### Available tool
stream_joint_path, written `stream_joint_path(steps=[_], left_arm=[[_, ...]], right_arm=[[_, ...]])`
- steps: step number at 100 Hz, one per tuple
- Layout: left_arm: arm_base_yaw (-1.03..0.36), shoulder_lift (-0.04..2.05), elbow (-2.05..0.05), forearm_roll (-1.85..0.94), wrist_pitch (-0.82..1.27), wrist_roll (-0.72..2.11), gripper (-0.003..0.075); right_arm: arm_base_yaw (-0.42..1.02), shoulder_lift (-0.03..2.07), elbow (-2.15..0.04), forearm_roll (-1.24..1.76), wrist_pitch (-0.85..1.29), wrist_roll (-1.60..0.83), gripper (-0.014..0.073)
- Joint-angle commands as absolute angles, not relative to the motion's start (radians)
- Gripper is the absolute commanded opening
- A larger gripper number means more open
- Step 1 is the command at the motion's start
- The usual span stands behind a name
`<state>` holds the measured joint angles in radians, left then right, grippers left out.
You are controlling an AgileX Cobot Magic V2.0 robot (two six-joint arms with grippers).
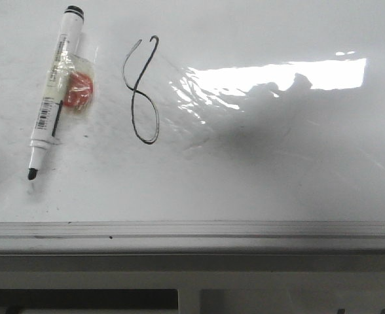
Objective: Write number 8 on whiteboard
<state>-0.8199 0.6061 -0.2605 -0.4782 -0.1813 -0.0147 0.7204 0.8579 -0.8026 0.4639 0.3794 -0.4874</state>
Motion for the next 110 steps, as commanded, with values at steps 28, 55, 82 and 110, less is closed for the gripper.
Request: stream_joint_path(steps=[28,55,82,110], left_arm=[[-0.819,0.285,-0.123,-0.386,-0.247,-0.015,-0.0020],[-0.819,0.238,-0.075,-0.378,-0.247,-0.015,-0.0020],[-0.819,0.238,-0.075,-0.378,-0.247,-0.015,-0.0020],[-0.819,0.238,-0.075,-0.378,-0.247,-0.015,-0.0020]], right_arm=[[0.721,0.336,-0.434,0.391,0.224,-0.493,-0.0062],[0.721,0.087,-0.270,0.391,0.262,-0.493,-0.0063],[0.721,0.065,-0.221,0.391,0.265,-0.493,-0.0063],[0.721,0.065,-0.221,0.391,0.265,-0.493,-0.0063]])
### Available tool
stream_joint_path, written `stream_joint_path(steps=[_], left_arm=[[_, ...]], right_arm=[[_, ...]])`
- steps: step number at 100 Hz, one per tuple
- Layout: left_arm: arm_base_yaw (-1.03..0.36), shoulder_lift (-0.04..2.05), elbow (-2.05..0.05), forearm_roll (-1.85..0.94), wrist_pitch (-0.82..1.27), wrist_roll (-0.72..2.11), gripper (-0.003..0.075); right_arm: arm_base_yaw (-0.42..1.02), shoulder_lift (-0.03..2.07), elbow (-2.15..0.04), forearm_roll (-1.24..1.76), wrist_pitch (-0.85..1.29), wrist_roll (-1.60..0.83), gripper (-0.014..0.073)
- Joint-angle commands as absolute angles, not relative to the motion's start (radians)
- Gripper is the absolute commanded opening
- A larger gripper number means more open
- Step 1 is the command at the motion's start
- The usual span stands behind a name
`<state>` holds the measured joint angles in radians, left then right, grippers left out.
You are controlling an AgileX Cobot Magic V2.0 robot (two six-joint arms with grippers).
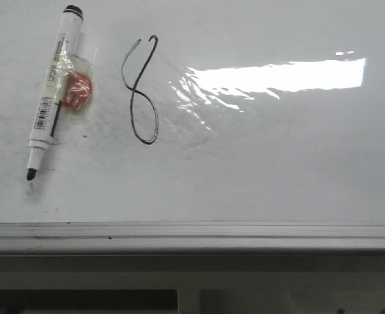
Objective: Write number 8 on whiteboard
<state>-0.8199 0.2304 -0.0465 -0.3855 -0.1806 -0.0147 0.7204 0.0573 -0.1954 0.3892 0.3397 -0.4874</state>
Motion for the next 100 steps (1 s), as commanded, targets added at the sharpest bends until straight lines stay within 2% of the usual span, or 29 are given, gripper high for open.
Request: stream_joint_path(steps=[1,20,34,65,100], left_arm=[[-0.819,0.238,-0.075,-0.378,-0.247,-0.015,-0.0020],[-0.812,0.238,-0.075,-0.330,-0.245,-0.015,-0.0020],[-0.732,0.238,-0.071,-0.210,-0.214,-0.015,-0.0020],[-0.317,0.207,-0.067,0.019,-0.074,-0.020,-0.0020],[-0.023,-0.023,0.033,-0.030,-0.056,-0.026,-0.0020]], right_arm=[[0.721,0.065,-0.221,0.391,0.265,-0.493,-0.0063],[0.721,0.065,-0.221,0.391,0.265,-0.493,-0.0063],[0.721,0.065,-0.221,0.391,0.265,-0.493,-0.0063],[0.721,0.065,-0.221,0.391,0.265,-0.493,-0.0063],[0.721,0.065,-0.221,0.391,0.265,-0.493,-0.0063]])
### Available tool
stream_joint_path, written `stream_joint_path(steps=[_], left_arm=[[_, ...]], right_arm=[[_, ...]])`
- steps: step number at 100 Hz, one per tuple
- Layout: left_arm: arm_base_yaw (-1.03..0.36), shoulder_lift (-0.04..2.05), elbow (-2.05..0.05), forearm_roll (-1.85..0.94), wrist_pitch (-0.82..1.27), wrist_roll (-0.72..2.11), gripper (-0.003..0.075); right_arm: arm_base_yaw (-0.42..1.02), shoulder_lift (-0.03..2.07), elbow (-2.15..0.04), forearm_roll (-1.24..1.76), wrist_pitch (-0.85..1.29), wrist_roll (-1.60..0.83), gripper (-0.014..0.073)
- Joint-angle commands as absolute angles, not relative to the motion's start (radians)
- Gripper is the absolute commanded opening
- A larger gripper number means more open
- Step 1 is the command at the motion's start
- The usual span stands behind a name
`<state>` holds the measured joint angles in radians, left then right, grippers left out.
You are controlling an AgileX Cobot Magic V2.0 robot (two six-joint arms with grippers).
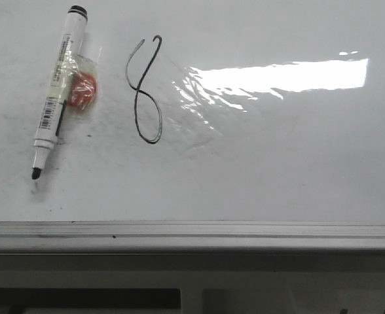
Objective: Write number 8 on whiteboard
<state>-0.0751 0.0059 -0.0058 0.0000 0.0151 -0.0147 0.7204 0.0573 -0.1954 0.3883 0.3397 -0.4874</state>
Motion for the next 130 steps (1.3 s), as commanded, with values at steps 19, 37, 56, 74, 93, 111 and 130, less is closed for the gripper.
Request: stream_joint_path(steps=[19,37,56,74,93,111,130], left_arm=[[0.008,-0.033,0.033,-0.036,0.071,-0.026,-0.0020],[-0.006,-0.033,0.033,-0.044,0.236,-0.026,-0.0020],[-0.013,-0.033,0.033,-0.050,0.288,-0.026,-0.0020],[-0.013,-0.033,0.033,-0.050,0.288,-0.026,-0.0020],[-0.013,-0.033,0.033,-0.050,0.288,-0.026,-0.0020],[-0.013,-0.033,0.033,-0.050,0.288,-0.026,-0.0020],[-0.013,-0.033,0.033,-0.050,0.288,-0.026,-0.0020]], right_arm=[[0.721,0.065,-0.221,0.391,0.267,-0.493,-0.0063],[0.721,0.065,-0.221,0.391,0.267,-0.493,-0.0063],[0.721,0.065,-0.221,0.391,0.267,-0.493,-0.0063],[0.721,0.065,-0.221,0.391,0.267,-0.493,-0.0063],[0.721,0.065,-0.221,0.391,0.267,-0.493,-0.0063],[0.721,0.065,-0.221,0.391,0.267,-0.493,-0.0063],[0.721,0.065,-0.221,0.391,0.267,-0.493,-0.0063]])
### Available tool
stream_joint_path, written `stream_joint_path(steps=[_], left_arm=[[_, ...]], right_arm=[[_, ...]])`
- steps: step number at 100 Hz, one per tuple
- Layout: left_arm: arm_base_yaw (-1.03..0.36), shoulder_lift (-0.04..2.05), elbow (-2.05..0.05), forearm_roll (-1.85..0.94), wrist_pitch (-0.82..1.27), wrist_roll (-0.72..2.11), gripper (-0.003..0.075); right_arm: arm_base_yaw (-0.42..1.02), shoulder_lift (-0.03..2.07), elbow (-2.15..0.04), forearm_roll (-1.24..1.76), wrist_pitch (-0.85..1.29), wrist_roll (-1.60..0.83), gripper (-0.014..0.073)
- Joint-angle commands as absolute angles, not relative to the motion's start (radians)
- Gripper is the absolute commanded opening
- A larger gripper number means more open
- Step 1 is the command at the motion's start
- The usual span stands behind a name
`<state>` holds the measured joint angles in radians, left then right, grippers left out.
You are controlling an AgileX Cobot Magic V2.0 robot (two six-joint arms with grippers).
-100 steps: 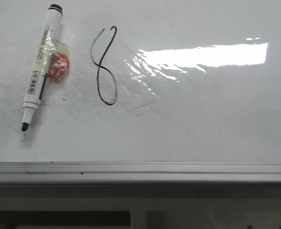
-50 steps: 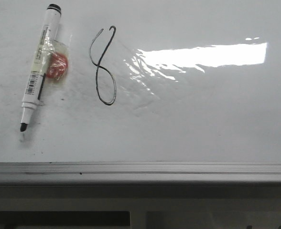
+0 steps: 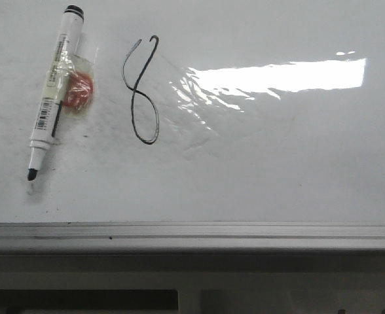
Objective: Write number 8 on whiteboard
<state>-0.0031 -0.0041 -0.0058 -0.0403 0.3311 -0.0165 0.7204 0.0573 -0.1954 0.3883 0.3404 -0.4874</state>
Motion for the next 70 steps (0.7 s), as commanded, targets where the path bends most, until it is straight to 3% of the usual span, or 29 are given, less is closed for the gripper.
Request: stream_joint_path(steps=[1,46,57,70], left_arm=[[-0.013,-0.033,0.033,-0.050,0.288,-0.026,-0.0020],[-0.013,-0.033,0.033,-0.050,0.288,-0.026,-0.0020],[-0.013,-0.033,0.033,-0.050,0.288,-0.026,-0.0020],[-0.013,-0.033,0.033,-0.050,0.288,-0.026,-0.0020]], right_arm=[[0.721,0.065,-0.221,0.391,0.267,-0.493,-0.0063],[0.716,0.065,-0.197,0.335,0.228,-0.491,-0.0063],[0.676,0.065,-0.150,0.249,0.105,-0.456,-0.0063],[0.573,0.067,-0.076,0.070,-0.097,-0.238,-0.0063]])
